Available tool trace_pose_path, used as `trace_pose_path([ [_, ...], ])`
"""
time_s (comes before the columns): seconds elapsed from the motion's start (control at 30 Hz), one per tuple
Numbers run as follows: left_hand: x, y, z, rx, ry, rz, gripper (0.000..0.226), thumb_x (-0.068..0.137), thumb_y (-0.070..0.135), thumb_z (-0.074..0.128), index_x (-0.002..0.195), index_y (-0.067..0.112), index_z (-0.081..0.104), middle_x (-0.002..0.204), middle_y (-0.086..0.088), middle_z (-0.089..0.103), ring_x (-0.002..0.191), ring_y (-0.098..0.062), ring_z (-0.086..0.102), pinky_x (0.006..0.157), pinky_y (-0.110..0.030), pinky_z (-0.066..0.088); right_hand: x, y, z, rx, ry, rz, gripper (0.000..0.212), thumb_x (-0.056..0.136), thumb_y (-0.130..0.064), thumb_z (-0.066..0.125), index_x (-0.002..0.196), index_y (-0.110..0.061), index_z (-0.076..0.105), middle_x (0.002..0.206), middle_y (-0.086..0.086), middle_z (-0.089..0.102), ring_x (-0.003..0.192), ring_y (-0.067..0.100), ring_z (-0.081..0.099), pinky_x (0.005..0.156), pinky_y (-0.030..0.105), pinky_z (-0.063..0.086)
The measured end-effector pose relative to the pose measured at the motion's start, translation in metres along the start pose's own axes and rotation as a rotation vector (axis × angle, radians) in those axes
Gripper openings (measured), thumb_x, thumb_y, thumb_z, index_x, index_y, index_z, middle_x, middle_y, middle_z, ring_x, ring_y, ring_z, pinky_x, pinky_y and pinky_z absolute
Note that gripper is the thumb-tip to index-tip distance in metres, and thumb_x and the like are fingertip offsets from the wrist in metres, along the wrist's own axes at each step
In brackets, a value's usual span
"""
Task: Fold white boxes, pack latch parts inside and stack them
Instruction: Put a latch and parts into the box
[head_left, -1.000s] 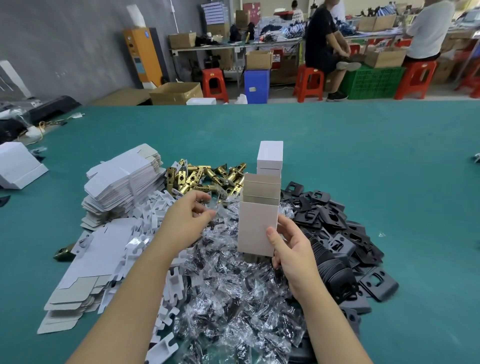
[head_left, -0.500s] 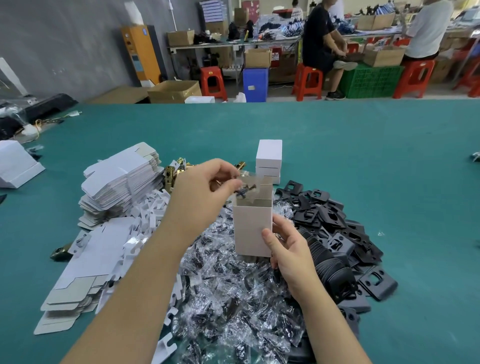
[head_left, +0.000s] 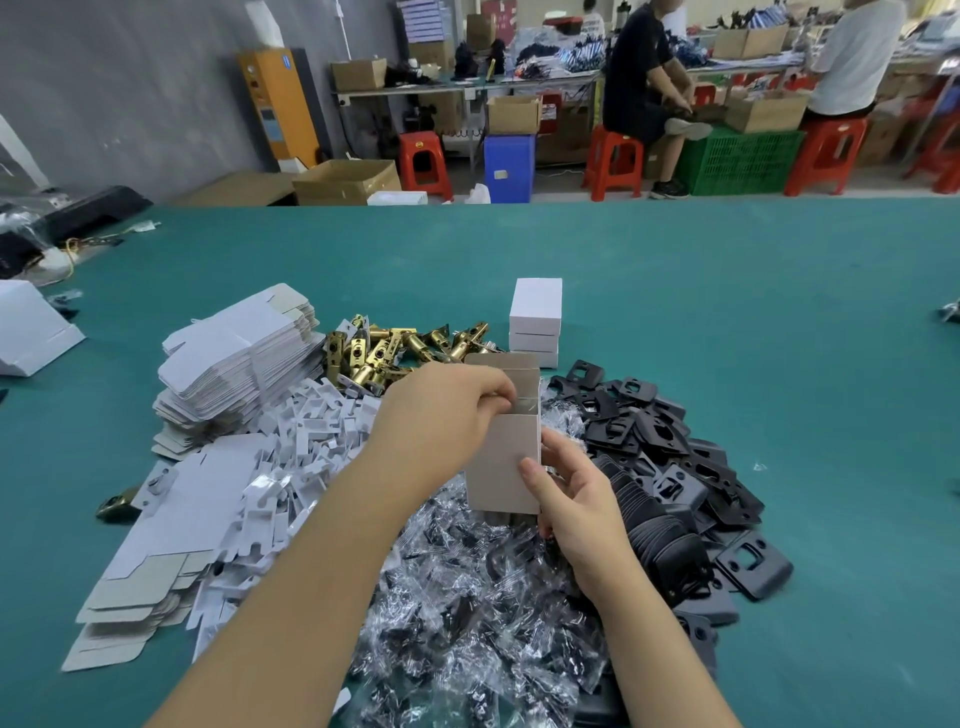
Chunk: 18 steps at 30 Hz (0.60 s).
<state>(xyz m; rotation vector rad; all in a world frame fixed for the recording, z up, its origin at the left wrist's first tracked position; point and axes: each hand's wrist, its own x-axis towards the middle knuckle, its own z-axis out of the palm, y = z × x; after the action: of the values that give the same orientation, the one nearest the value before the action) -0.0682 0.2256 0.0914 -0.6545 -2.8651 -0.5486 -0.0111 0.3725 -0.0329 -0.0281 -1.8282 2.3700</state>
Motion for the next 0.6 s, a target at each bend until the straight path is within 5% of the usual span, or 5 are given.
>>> trace_pose_path([
  [0.13, 0.0028, 0.0026, -0.0001, 0.100, -0.054, 0.044, 0.027, 0.106, 0.035, 0.050, 0.123, 0.037, 0.071, 0.118, 0.007, 0.059, 0.108, -0.019, 0.059, 0.089, -0.038, 0.053, -0.0005, 0.0001, 0.0004, -0.018, -0.002, -0.011, 0.031, 0.099, -0.020, 0.067, 0.126, -0.034, 0.067, 0.110, -0.005, 0.075, 0.076, -0.001, 0.068, 0.054, 0.012, 0.049],
  [0.33, -0.0013, 0.0061, 0.0008, 0.108, -0.078, 0.089, 0.036, 0.105, 0.025, 0.043, 0.134, 0.035, 0.062, 0.125, 0.009, 0.069, 0.113, -0.018, 0.063, 0.089, -0.038, 0.054, -0.0004, -0.0007, 0.0006, -0.019, -0.011, -0.018, 0.032, 0.098, -0.019, 0.067, 0.128, -0.032, 0.066, 0.113, -0.007, 0.075, 0.078, 0.000, 0.069, 0.054, 0.012, 0.050],
  [0.5, -0.0052, 0.0011, 0.0005, 0.108, -0.031, 0.087, 0.024, 0.104, 0.033, 0.047, 0.112, 0.034, 0.069, 0.101, 0.012, 0.071, 0.095, -0.013, 0.064, 0.077, -0.033, 0.053, -0.0010, -0.0022, 0.0013, -0.034, -0.012, -0.029, 0.032, 0.098, -0.020, 0.067, 0.124, -0.040, 0.069, 0.115, -0.009, 0.074, 0.083, 0.002, 0.070, 0.055, 0.012, 0.050],
  [0.6, -0.0048, -0.0034, 0.0030, 0.136, -0.047, 0.105, 0.028, 0.105, 0.036, 0.047, 0.107, 0.028, 0.073, 0.104, 0.011, 0.066, 0.093, -0.012, 0.061, 0.077, -0.033, 0.053, -0.0015, -0.0025, 0.0017, -0.053, -0.013, -0.037, 0.035, 0.099, -0.020, 0.067, 0.120, -0.048, 0.070, 0.115, -0.009, 0.074, 0.084, 0.003, 0.070, 0.054, 0.013, 0.050],
])
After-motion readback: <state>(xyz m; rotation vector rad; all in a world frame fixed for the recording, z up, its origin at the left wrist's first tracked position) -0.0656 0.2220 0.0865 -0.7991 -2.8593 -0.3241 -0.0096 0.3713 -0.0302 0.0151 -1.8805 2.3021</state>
